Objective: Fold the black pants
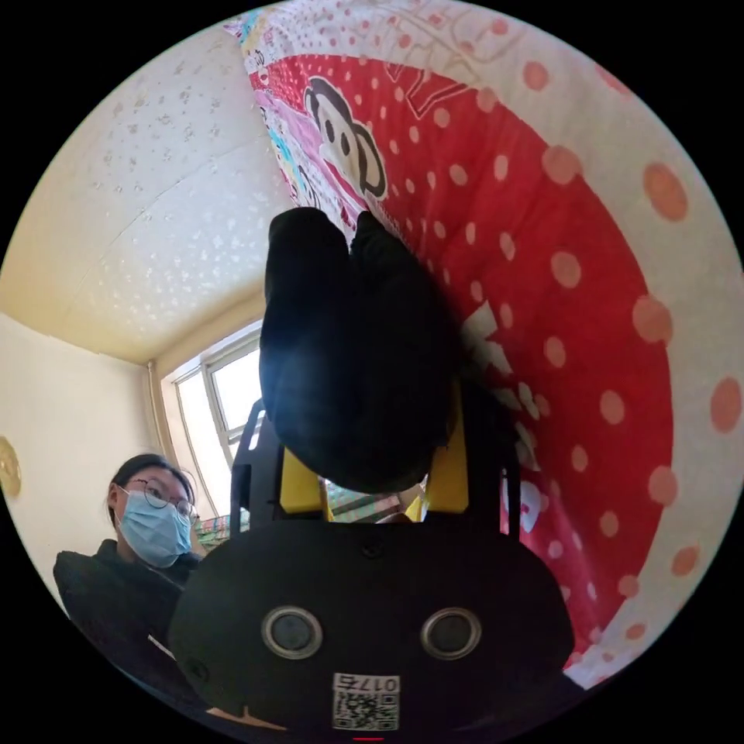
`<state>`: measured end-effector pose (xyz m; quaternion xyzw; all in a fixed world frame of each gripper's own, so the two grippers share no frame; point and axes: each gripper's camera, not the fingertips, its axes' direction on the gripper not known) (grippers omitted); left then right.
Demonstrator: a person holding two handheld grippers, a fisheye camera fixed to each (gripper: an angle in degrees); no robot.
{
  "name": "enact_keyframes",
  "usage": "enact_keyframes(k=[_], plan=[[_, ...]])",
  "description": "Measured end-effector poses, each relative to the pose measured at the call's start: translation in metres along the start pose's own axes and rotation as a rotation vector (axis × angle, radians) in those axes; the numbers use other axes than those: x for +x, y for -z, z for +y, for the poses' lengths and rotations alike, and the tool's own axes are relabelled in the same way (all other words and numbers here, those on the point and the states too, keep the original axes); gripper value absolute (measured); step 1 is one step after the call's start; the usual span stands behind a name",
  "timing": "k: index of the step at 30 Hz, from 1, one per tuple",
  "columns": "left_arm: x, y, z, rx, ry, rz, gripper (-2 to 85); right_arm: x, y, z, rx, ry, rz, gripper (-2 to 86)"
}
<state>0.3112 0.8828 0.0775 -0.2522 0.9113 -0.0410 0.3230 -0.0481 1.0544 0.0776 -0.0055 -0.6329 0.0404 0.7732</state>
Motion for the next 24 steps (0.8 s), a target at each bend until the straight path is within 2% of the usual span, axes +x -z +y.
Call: enact_keyframes(k=[3, 7, 10, 14, 18, 22, 24], plan=[[-0.022, -0.012, -0.002, 0.041, 0.139, 0.069, 21.3, 0.019, 0.0, 0.009, 0.055, -0.123, -0.098, 18.7], [-0.036, -0.019, -0.019, 0.123, 0.227, 0.122, 22.6, 0.01, -0.006, 0.02, 0.092, -0.167, -0.106, 17.7], [-0.03, -0.026, -0.037, 0.143, 0.19, 0.165, 24.3, -0.007, -0.009, 0.021, 0.065, -0.079, 0.007, 17.3], [-0.039, -0.043, -0.051, 0.098, 0.27, 0.143, 28.0, -0.023, -0.02, 0.023, -0.02, 0.088, 0.15, 16.9], [-0.082, -0.055, -0.052, 0.07, 0.501, 0.268, 21.0, -0.04, -0.033, 0.035, -0.08, 0.251, 0.225, 17.0], [-0.071, -0.032, -0.07, 0.078, 0.419, 0.286, 17.8, -0.053, -0.053, 0.046, -0.119, 0.33, 0.194, 16.9], [-0.059, -0.016, -0.085, 0.094, 0.356, 0.286, 17.3, -0.058, -0.074, 0.05, -0.139, 0.346, 0.113, 16.9]])
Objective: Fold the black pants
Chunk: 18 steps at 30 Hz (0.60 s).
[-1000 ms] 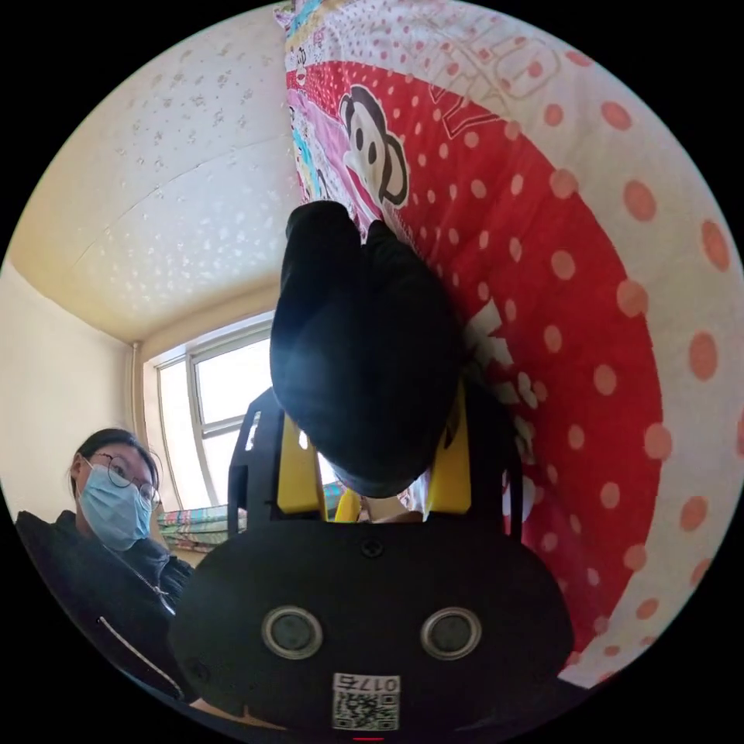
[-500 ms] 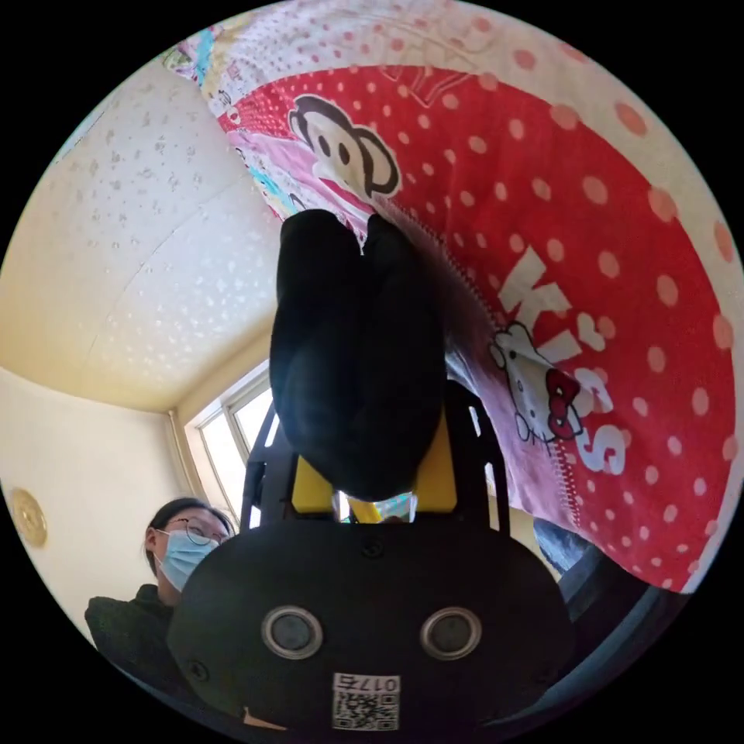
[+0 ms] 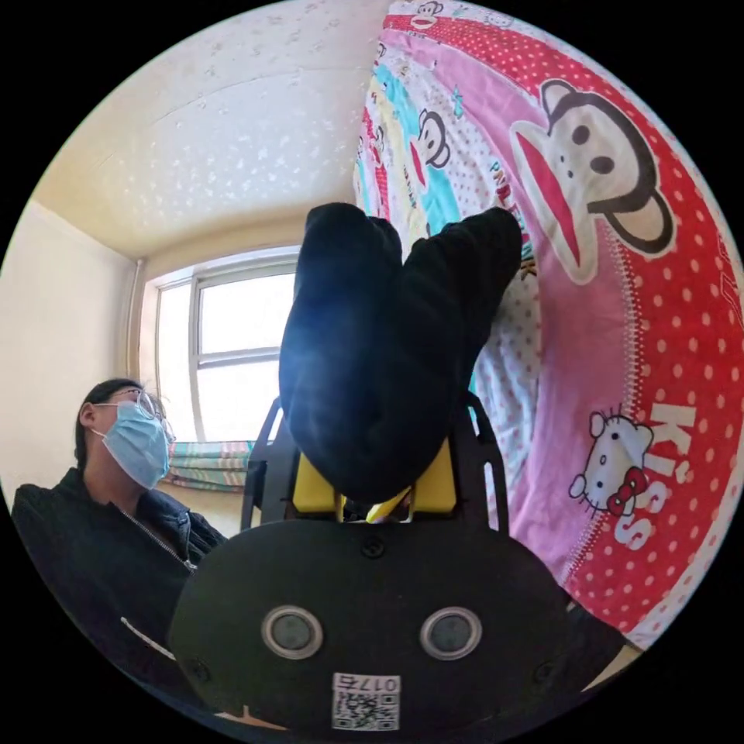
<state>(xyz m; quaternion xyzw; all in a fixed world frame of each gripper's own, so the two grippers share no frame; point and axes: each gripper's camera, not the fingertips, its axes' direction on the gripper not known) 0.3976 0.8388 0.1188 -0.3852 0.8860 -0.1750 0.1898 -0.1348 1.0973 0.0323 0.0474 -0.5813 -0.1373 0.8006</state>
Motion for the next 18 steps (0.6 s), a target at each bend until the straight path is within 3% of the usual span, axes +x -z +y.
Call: enact_keyframes(k=[4, 8, 13, 18], plan=[[0.056, 0.026, -0.044, 0.059, -0.205, 0.032, 16.8, -0.022, -0.056, -0.018, -0.033, 0.063, -0.113, 16.9], [0.115, 0.054, -0.106, 0.159, -0.378, 0.123, 16.6, -0.08, -0.163, -0.067, -0.137, 0.211, -0.222, 17.1], [0.245, 0.11, -0.221, 0.318, -0.611, 0.203, 16.7, -0.17, -0.314, -0.128, -0.243, 0.348, -0.357, 17.4], [0.325, 0.158, -0.334, 0.433, -0.65, 0.147, 17.3, -0.212, -0.482, -0.18, -0.295, 0.356, -0.4, 17.6]])
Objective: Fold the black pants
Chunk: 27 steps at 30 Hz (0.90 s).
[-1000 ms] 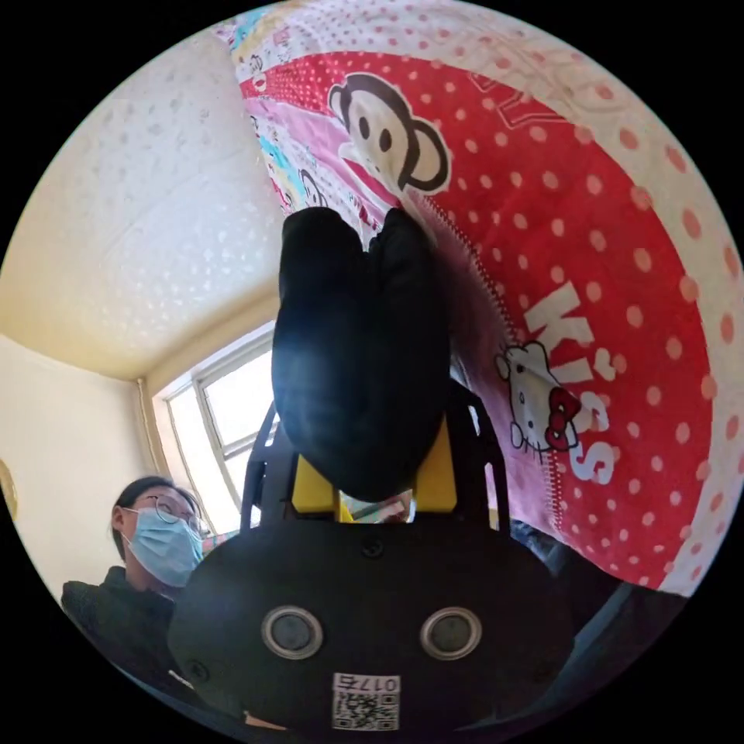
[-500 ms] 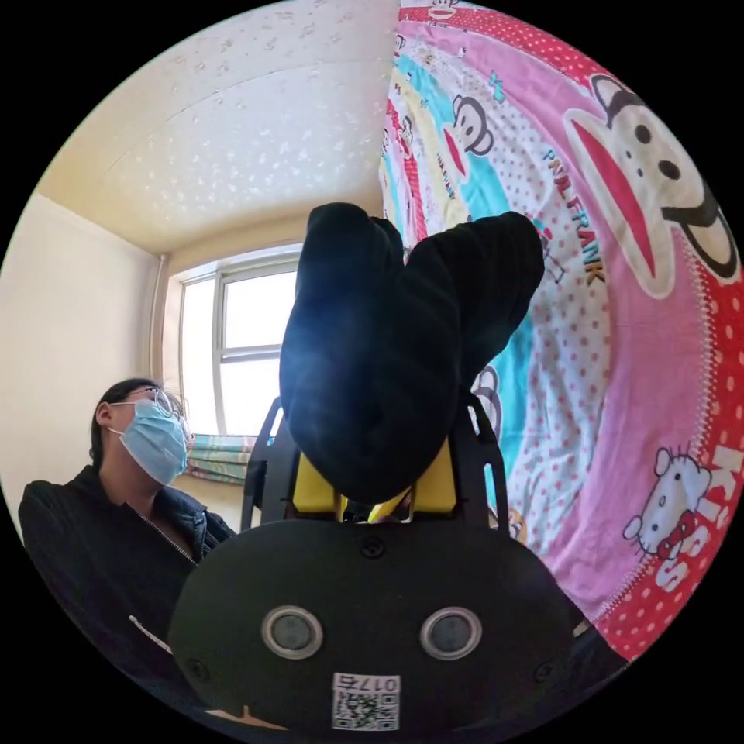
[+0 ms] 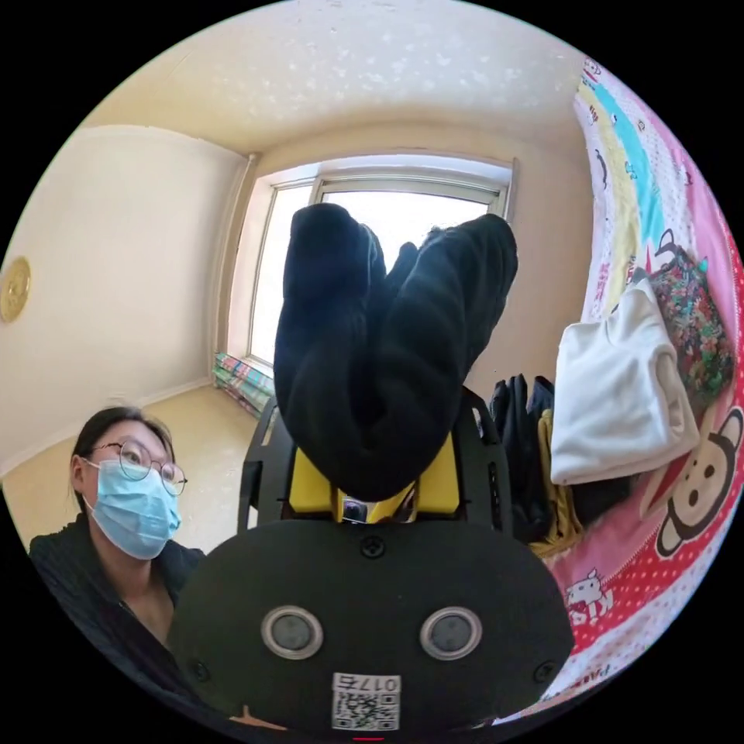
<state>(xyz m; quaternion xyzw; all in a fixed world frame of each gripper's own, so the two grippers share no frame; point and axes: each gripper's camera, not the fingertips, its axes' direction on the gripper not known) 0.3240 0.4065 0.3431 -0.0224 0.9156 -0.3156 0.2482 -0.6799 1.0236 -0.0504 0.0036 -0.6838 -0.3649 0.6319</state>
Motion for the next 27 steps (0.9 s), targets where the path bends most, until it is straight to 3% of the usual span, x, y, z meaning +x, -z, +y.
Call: enact_keyframes(k=[3, 6, 8, 10, 17, 19, 22, 25, 27], plan=[[-0.075, -0.012, -0.045, 0.06, 0.045, -0.175, 17.8, 0.095, -0.041, -0.016, -0.013, -0.172, 0.12, 17.1], [-0.192, -0.016, -0.015, -0.012, 0.321, -0.229, 16.0, 0.207, -0.037, -0.004, -0.049, -0.424, 0.379, 16.1], [-0.203, -0.002, 0.024, -0.036, 0.17, -0.162, 8.6, 0.242, -0.027, 0.003, -0.018, -0.53, 0.254, 15.9], [-0.192, 0.018, 0.08, -0.097, 0.003, -0.18, 6.1, 0.231, -0.026, -0.01, -0.07, -0.438, 0.266, 16.2], [-0.178, 0.048, 0.148, -0.174, -0.058, -0.249, 0.1, 0.22, -0.002, -0.027, -0.09, -0.486, 0.161, 17.5], [-0.164, 0.042, 0.148, -0.125, -0.054, -0.346, -0.4, 0.217, 0.012, -0.024, -0.048, -0.49, 0.115, 17.1], [-0.146, 0.018, 0.141, -0.084, -0.062, -0.287, -0.6, 0.218, 0.049, -0.009, 0.039, -0.537, -0.027, 14.0], [-0.127, -0.022, 0.144, -0.203, -0.14, -0.309, -0.6, 0.207, 0.103, 0.013, 0.093, -0.541, -0.141, 6.7], [-0.119, -0.039, 0.155, -0.274, -0.18, -0.294, -0.6, 0.186, 0.17, 0.044, 0.276, -0.468, -0.254, 2.3]])
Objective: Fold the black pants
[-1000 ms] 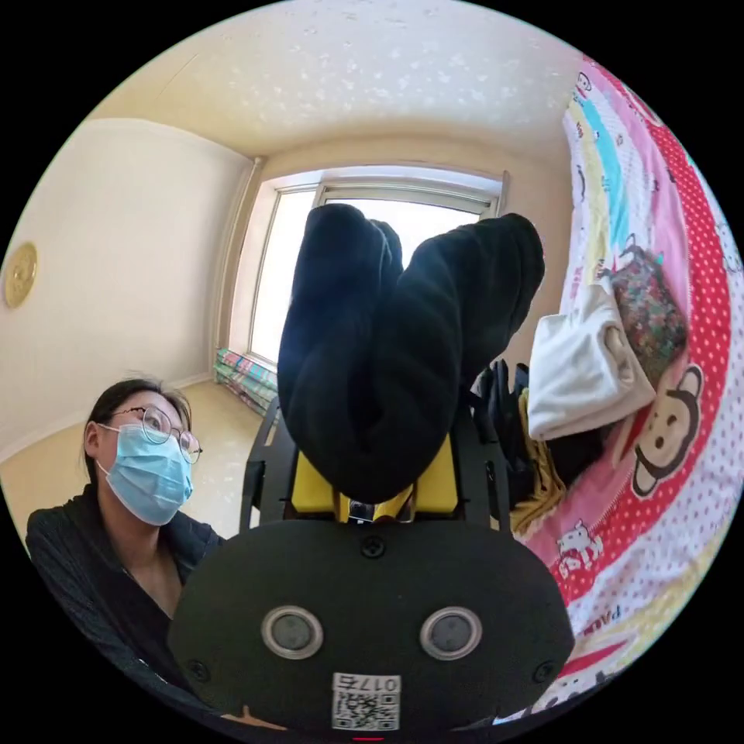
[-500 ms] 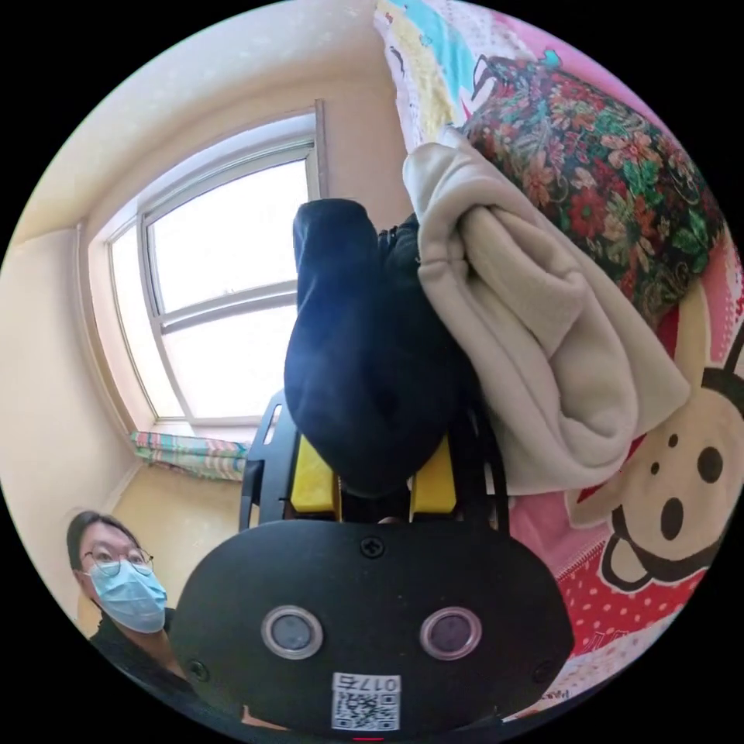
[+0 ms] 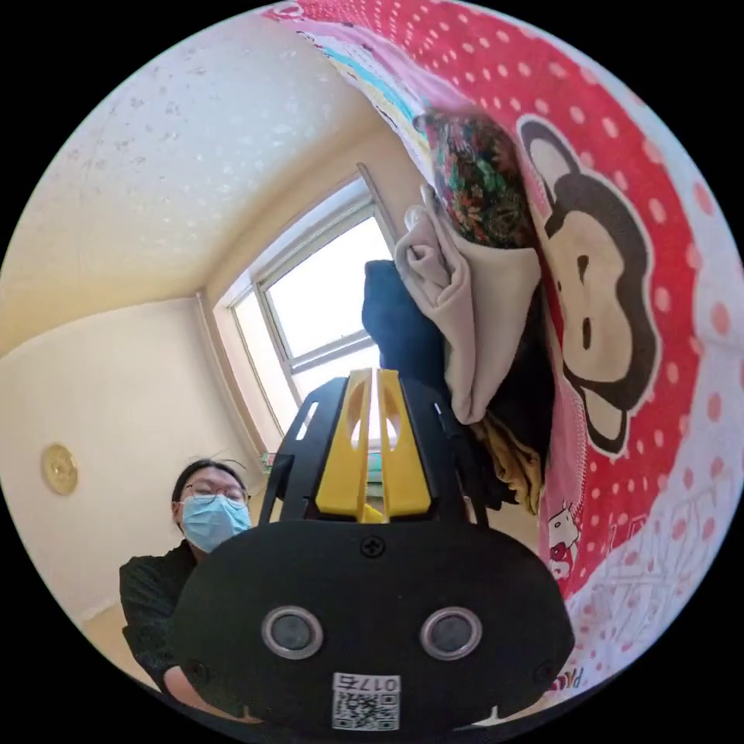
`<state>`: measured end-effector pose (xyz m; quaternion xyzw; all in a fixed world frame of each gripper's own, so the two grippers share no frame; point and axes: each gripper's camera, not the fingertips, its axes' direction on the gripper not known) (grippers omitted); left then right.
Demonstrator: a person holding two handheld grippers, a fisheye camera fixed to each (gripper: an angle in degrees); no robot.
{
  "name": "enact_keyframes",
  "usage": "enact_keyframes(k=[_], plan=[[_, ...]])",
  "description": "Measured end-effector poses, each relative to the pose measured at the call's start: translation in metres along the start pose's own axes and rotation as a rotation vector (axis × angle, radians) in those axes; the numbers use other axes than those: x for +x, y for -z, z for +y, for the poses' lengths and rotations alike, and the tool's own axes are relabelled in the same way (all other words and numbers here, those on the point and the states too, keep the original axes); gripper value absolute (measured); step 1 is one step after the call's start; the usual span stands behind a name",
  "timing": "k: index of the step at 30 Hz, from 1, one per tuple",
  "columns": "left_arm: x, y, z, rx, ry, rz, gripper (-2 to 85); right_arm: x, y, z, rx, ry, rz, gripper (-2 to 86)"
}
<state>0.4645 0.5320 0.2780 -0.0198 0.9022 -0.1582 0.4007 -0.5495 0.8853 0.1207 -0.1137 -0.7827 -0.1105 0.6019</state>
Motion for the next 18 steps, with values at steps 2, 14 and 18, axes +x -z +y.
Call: enact_keyframes(k=[2, 14, 18], plan=[[0.01, -0.014, 0.013, -0.071, -0.05, 0.024, -0.6, -0.018, 0.06, 0.027, 0.182, 0.032, -0.123, 1.3], [0.143, -0.1, 0.18, -0.767, -0.686, -0.105, -0.6, -0.187, 0.334, 0.253, 0.552, 0.325, 0.011, 0.3], [0.224, -0.167, 0.257, -0.931, -0.784, -0.072, -0.6, -0.236, 0.397, 0.299, 0.499, 0.199, 0.209, 0.3]])
